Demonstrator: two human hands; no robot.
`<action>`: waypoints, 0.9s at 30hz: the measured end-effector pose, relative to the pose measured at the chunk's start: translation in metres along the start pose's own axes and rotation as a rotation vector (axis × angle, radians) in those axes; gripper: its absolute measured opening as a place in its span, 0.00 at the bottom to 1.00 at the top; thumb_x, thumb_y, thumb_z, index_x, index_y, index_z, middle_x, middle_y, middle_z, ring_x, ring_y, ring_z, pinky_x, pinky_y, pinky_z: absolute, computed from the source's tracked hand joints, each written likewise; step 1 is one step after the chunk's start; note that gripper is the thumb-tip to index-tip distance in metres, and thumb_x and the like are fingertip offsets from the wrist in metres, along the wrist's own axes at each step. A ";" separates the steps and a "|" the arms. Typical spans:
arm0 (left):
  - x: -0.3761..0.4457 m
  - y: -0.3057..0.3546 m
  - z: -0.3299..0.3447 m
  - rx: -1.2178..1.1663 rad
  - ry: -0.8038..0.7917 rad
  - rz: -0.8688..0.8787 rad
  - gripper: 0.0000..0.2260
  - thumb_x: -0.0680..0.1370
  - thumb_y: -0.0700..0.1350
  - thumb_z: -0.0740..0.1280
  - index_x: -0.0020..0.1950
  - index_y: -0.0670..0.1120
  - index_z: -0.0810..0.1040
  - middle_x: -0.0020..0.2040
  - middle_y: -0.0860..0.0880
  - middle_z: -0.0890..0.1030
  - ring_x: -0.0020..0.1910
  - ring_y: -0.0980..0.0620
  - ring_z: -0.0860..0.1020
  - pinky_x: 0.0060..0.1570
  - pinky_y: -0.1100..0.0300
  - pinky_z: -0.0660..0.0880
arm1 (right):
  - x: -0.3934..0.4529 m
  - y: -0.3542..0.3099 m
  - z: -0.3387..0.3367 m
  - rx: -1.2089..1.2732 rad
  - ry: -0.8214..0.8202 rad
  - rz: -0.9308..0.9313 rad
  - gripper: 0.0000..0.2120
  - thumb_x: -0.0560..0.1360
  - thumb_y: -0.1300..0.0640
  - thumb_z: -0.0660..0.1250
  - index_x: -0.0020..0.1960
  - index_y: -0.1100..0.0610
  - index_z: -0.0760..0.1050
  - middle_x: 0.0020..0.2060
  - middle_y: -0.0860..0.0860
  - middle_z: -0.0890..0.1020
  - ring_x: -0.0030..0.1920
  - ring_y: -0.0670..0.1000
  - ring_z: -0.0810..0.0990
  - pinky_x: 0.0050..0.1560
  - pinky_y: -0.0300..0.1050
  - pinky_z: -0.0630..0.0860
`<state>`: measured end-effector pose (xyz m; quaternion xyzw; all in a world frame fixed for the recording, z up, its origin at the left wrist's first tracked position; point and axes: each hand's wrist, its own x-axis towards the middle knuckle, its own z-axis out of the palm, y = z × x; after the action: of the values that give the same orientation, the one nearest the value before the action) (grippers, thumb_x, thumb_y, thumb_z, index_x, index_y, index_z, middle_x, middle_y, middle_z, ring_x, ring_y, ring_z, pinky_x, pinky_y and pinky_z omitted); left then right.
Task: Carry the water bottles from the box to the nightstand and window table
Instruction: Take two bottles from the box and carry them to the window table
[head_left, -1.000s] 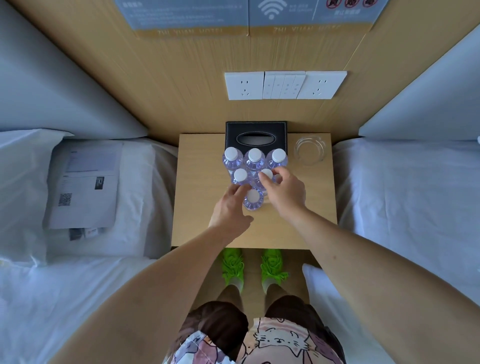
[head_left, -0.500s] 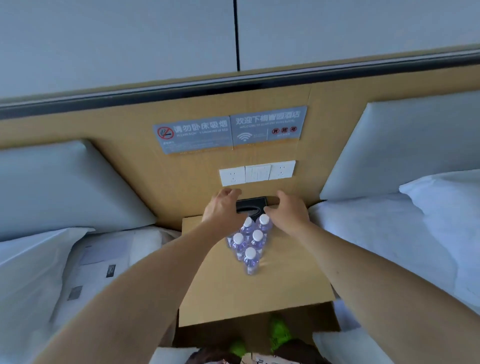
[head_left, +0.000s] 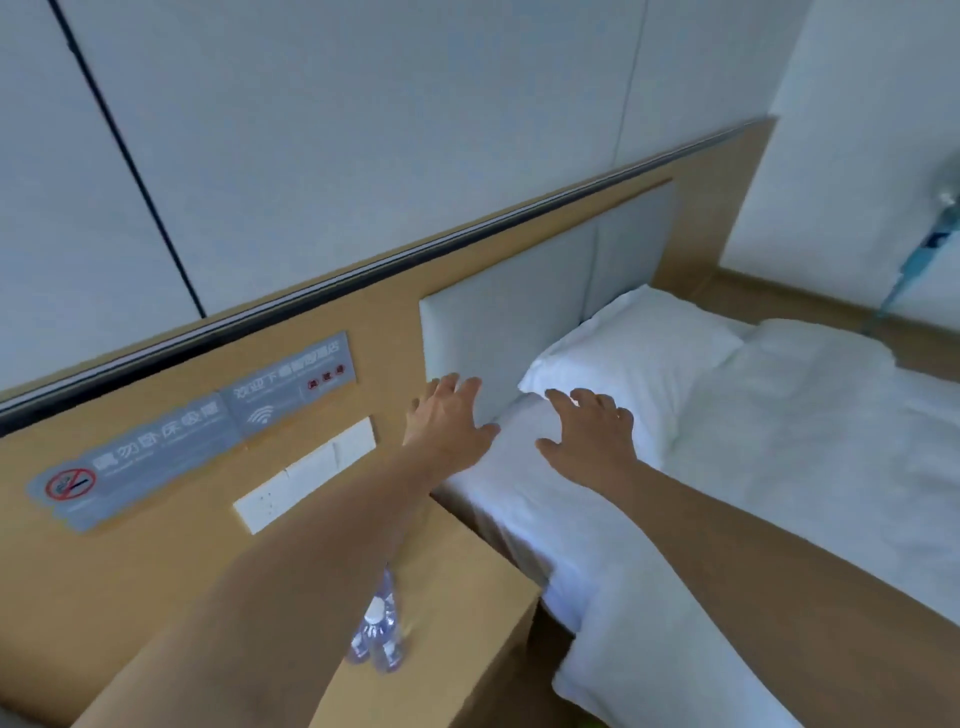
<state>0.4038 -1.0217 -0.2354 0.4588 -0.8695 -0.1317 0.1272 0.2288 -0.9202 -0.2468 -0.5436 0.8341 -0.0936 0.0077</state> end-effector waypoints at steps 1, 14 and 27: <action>0.003 0.023 0.001 0.015 -0.009 0.064 0.32 0.79 0.58 0.68 0.80 0.51 0.63 0.81 0.44 0.62 0.80 0.42 0.59 0.76 0.41 0.62 | -0.012 0.018 -0.009 -0.012 0.023 0.048 0.32 0.77 0.40 0.65 0.78 0.45 0.60 0.73 0.53 0.68 0.73 0.59 0.65 0.70 0.60 0.61; -0.067 0.393 0.060 0.015 -0.092 0.731 0.33 0.79 0.63 0.66 0.80 0.53 0.63 0.82 0.46 0.61 0.81 0.43 0.57 0.78 0.40 0.58 | -0.243 0.293 -0.124 -0.135 0.258 0.661 0.35 0.77 0.37 0.64 0.79 0.45 0.57 0.76 0.51 0.67 0.76 0.60 0.63 0.72 0.65 0.58; -0.331 0.758 0.164 -0.085 -0.278 1.278 0.33 0.80 0.62 0.66 0.81 0.51 0.63 0.82 0.45 0.59 0.81 0.43 0.56 0.77 0.42 0.60 | -0.610 0.518 -0.201 -0.193 0.307 1.196 0.35 0.78 0.40 0.65 0.80 0.46 0.55 0.77 0.53 0.63 0.76 0.59 0.62 0.73 0.60 0.60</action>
<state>-0.0509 -0.3156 -0.1595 -0.1751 -0.9732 -0.1223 0.0849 -0.0135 -0.1336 -0.1889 0.0389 0.9904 -0.0744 -0.1100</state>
